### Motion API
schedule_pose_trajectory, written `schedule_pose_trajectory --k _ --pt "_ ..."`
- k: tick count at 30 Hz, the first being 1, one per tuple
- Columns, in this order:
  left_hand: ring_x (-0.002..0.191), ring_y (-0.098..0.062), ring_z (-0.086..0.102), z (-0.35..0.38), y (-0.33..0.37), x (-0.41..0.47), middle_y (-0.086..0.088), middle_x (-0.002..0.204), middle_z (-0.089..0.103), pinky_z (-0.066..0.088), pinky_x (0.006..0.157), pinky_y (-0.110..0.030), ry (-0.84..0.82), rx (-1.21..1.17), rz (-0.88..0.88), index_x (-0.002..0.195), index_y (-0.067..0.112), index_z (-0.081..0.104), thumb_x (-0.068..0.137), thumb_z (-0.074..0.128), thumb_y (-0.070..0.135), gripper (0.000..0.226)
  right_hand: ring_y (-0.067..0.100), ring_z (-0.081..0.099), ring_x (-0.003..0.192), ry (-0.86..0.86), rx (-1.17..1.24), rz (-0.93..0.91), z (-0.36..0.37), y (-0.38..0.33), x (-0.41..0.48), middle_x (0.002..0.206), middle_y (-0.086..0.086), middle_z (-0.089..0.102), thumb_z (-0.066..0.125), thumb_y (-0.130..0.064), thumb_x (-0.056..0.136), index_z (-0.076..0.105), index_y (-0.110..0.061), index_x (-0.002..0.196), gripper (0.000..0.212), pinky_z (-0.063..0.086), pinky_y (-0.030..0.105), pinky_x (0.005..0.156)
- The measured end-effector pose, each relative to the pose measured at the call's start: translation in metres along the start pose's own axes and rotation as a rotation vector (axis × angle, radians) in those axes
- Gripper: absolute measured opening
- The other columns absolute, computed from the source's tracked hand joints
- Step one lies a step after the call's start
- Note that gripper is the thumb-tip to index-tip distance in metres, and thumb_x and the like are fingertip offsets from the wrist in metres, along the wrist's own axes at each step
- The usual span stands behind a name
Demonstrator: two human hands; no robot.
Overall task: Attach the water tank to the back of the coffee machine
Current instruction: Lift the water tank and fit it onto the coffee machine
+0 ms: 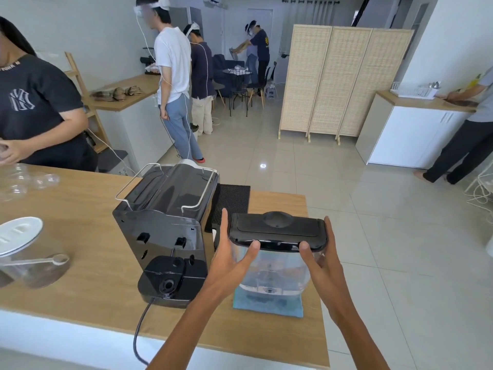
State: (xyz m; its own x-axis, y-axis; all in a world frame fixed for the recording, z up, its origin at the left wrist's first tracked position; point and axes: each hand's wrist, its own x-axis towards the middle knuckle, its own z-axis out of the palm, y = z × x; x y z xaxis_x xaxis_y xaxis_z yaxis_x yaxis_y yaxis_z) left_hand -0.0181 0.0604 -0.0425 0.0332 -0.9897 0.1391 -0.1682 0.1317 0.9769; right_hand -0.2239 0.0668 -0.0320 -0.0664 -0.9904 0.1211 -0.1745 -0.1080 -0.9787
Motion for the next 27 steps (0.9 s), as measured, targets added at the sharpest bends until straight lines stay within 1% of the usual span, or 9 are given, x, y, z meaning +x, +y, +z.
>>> schedule_pose_trajectory --k 4,6,8,10,14,19,21,23,27 --pt "0.152 0.001 0.005 -0.016 0.015 -0.028 0.046 0.155 -0.002 0.017 0.125 -0.052 0.073 -0.051 0.045 0.153 0.060 0.000 0.076 0.068 0.071 0.103 -0.002 0.037 0.142 0.003 0.020 -0.069 0.008 -0.022 -0.017 0.155 -0.027 0.038 0.059 -0.061 0.081 0.016 -0.050 0.154 0.086 0.032 0.035 0.118" --pt "0.154 -0.011 0.017 -0.027 0.022 -0.041 0.030 0.165 0.014 0.022 0.123 -0.051 0.117 -0.050 0.063 0.152 0.061 0.005 0.076 0.070 0.070 0.100 -0.004 0.039 0.140 0.001 0.029 -0.096 0.017 -0.031 -0.026 0.153 -0.028 0.040 0.060 -0.054 0.083 0.018 -0.048 0.154 0.083 0.033 0.035 0.118" --pt "0.126 -0.023 0.057 -0.040 0.028 -0.052 0.026 0.148 0.047 0.035 0.115 -0.044 0.150 -0.039 0.088 0.153 0.060 0.009 0.076 0.071 0.069 0.099 -0.006 0.039 0.139 -0.002 0.029 -0.121 0.028 -0.037 -0.034 0.152 -0.031 0.040 0.060 -0.053 0.084 0.017 -0.046 0.155 0.083 0.034 0.036 0.118" --pt "0.091 -0.038 0.061 -0.054 0.031 -0.060 0.031 0.128 0.057 0.041 0.107 -0.041 0.186 -0.016 0.112 0.153 0.058 0.015 0.078 0.073 0.065 0.095 -0.003 0.039 0.140 -0.012 0.025 -0.140 0.040 -0.042 -0.041 0.153 -0.030 0.038 0.061 -0.056 0.084 0.016 -0.045 0.156 0.085 0.034 0.040 0.118" --pt "0.143 -0.030 0.041 -0.087 0.030 -0.070 0.011 0.161 0.037 0.035 0.117 -0.055 0.222 -0.017 0.111 0.152 0.057 0.023 0.073 0.072 0.071 0.093 -0.009 0.045 0.133 -0.015 -0.001 -0.156 0.071 -0.051 -0.051 0.141 -0.044 0.042 0.059 -0.055 0.083 0.020 -0.043 0.155 0.083 0.041 0.037 0.112" --pt "0.142 -0.031 0.045 -0.136 0.019 -0.076 0.016 0.158 0.042 0.038 0.115 -0.055 0.220 -0.025 0.113 0.153 0.055 0.023 0.076 0.073 0.067 0.092 -0.023 0.042 0.125 -0.025 0.017 -0.154 0.121 -0.059 -0.063 0.127 -0.060 0.038 0.058 -0.040 0.086 0.018 -0.035 0.156 0.081 0.039 0.030 0.110" --pt "0.143 -0.027 0.044 -0.154 0.015 -0.077 0.022 0.157 0.042 0.039 0.116 -0.052 0.216 -0.039 0.106 0.153 0.055 0.022 0.080 0.074 0.060 0.090 -0.013 0.045 0.130 -0.021 0.021 -0.139 0.141 -0.059 -0.067 0.132 -0.057 0.037 0.059 -0.048 0.086 0.017 -0.040 0.156 0.083 0.038 0.038 0.114" --pt "0.142 -0.004 0.043 -0.170 0.011 -0.076 0.035 0.151 0.042 0.038 0.118 -0.044 0.204 -0.069 0.108 0.155 0.051 0.022 0.084 0.075 0.044 0.089 -0.004 0.048 0.133 -0.011 0.031 -0.133 0.162 -0.059 -0.069 0.138 -0.048 0.043 0.060 -0.057 0.081 0.018 -0.046 0.155 0.085 0.038 0.042 0.115" --pt "0.143 0.004 0.037 -0.198 -0.005 -0.070 0.033 0.155 0.037 0.034 0.120 -0.044 0.205 -0.068 0.081 0.155 0.051 0.020 0.083 0.072 0.044 0.090 -0.003 0.054 0.125 0.012 0.042 -0.115 0.198 -0.059 -0.068 0.133 -0.037 0.056 0.061 -0.060 0.080 0.020 -0.048 0.154 0.085 0.042 0.029 0.111"
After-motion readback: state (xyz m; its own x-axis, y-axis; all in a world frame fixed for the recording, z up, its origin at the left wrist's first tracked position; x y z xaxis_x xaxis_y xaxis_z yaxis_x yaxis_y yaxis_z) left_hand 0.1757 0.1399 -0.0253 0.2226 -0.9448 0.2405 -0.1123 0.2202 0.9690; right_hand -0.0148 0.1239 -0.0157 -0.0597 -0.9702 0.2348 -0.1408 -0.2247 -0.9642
